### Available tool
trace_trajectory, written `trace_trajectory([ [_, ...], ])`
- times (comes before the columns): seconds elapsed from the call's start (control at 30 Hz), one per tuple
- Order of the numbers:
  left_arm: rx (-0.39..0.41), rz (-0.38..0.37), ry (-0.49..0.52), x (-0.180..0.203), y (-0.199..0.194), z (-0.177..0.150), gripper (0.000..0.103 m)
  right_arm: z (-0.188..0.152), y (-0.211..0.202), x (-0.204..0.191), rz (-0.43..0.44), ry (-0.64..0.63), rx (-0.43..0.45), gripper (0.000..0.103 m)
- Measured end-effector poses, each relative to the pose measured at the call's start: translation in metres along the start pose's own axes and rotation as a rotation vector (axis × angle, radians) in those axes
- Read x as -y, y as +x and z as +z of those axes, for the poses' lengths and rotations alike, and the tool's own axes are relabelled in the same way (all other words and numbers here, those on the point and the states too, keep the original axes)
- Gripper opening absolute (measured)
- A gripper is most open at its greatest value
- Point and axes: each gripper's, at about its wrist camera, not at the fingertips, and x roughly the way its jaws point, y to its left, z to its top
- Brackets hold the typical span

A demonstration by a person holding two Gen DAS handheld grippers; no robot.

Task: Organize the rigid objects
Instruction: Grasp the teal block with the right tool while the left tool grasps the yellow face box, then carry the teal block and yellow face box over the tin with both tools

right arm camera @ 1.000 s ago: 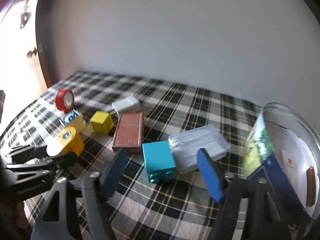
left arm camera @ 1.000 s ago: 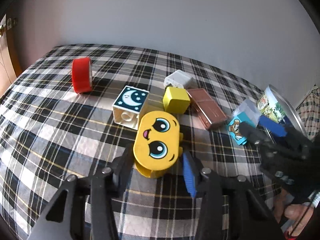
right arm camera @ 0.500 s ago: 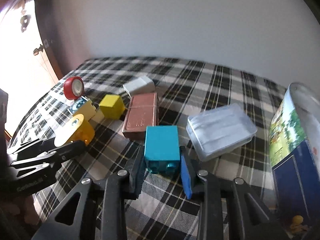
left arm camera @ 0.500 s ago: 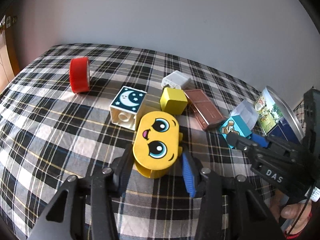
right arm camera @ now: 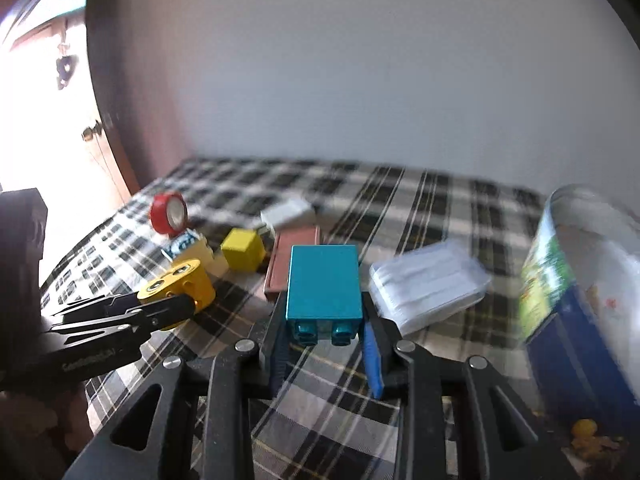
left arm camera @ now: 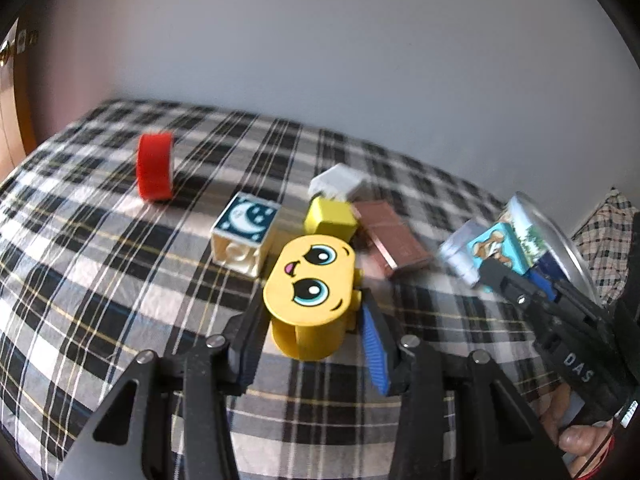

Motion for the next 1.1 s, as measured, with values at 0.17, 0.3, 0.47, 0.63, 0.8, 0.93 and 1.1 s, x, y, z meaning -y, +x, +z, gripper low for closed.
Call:
trace_trajectory([
  [0.17,0.032,-0.002,-0.016,-0.001,-0.005,0.001,0.043,0.006,-0.033,0.008,-0.011,0.008,0.149,0.034],
  [0.3,0.076,-0.002,-0.023,-0.001,-0.011,0.001,0.043,0.009,-0.051,0.012,-0.041,0.007,0.237,0.034],
  [0.47,0.159,0.017,0.004,0.012,-0.021,0.001,0.043,0.010,-0.064,0.016,-0.054,0.013,0.292,0.034],
  [0.63,0.221,0.032,0.046,0.033,-0.028,0.002,0.043,0.012,-0.063,0.023,-0.079,0.026,0.293,0.034],
  [0.8,0.254,0.035,0.091,0.053,-0.030,0.005,0.043,0.012,-0.069,0.030,-0.122,0.042,0.323,0.034],
  [0.93,0.269,0.030,0.116,0.070,-0.028,0.007,0.043,0.013,-0.074,0.036,-0.167,0.048,0.341,0.034],
  [1.1,0.307,0.016,0.138,0.093,-0.028,0.011,0.043,0.015,-0.079,0.046,-0.189,0.066,0.357,0.034],
])
